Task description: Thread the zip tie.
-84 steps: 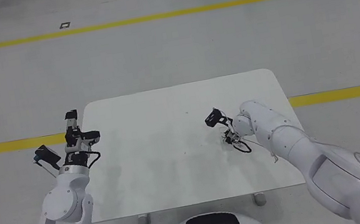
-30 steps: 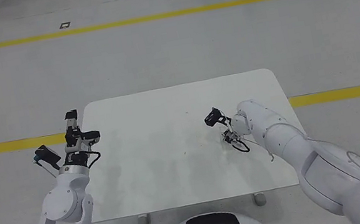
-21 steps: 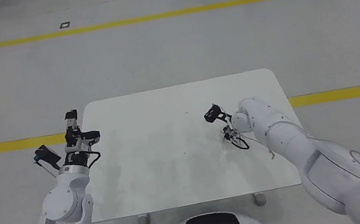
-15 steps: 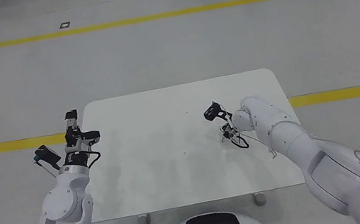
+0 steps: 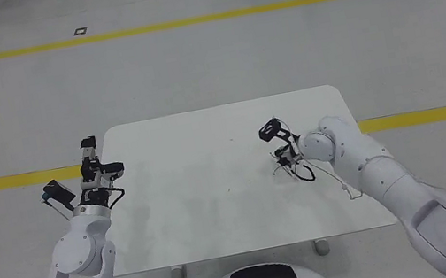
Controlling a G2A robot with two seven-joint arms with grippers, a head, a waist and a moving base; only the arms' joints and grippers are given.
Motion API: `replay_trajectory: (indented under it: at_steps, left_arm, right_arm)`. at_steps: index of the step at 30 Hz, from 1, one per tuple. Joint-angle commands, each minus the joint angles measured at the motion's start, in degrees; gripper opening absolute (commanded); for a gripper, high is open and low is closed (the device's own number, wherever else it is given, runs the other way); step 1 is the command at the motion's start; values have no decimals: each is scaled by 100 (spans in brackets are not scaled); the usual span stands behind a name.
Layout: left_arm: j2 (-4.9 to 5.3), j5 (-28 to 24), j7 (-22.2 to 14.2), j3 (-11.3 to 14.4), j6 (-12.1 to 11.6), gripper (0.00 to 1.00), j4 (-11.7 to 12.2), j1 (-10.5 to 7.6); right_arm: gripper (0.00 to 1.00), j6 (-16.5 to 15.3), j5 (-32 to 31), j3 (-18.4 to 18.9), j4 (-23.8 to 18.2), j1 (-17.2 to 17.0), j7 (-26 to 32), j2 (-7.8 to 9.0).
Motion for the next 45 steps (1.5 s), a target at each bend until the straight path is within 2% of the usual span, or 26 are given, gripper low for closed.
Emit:
replay_trajectory:
  at_steps: [1, 5, 7, 17, 19, 24, 35, 40, 45]
  left_arm:
    - [0, 0, 0, 0, 0, 100, 0, 0]
    - [0, 0, 0, 0, 0, 100, 0, 0]
    - [0, 0, 0, 0, 0, 100, 0, 0]
    - [0, 0, 0, 0, 0, 100, 0, 0]
    - [0, 0, 0, 0, 0, 100, 0, 0]
    - [0, 0, 0, 0, 0, 100, 0, 0]
    - [0, 0, 0, 0, 0, 100, 0, 0]
    - [0, 0, 0, 0, 0, 100, 0, 0]
    - [0, 0, 0, 0, 0, 100, 0, 0]
  right_arm:
    - [0, 0, 161, 186, -418, -207, 5, 181]
    - [0, 0, 739, 544, -1145, -649, -65, 525]
    - [0, 0, 1255, 675, -1393, -865, -125, 674]
    - [0, 0, 1255, 675, -1393, -865, -125, 674]
    - [0, 0, 1420, 763, -1332, -960, -293, 685]
    - [0, 0, 2533, 1039, -1514, -1296, -207, 821]
    - [0, 0, 4331, 1458, -2279, -2100, 236, 1246]
    - [0, 0, 5061, 1704, -2474, -2273, 770, 1308]
    - [0, 0, 5812, 2106, -2431, -2351, 1666, 1229]
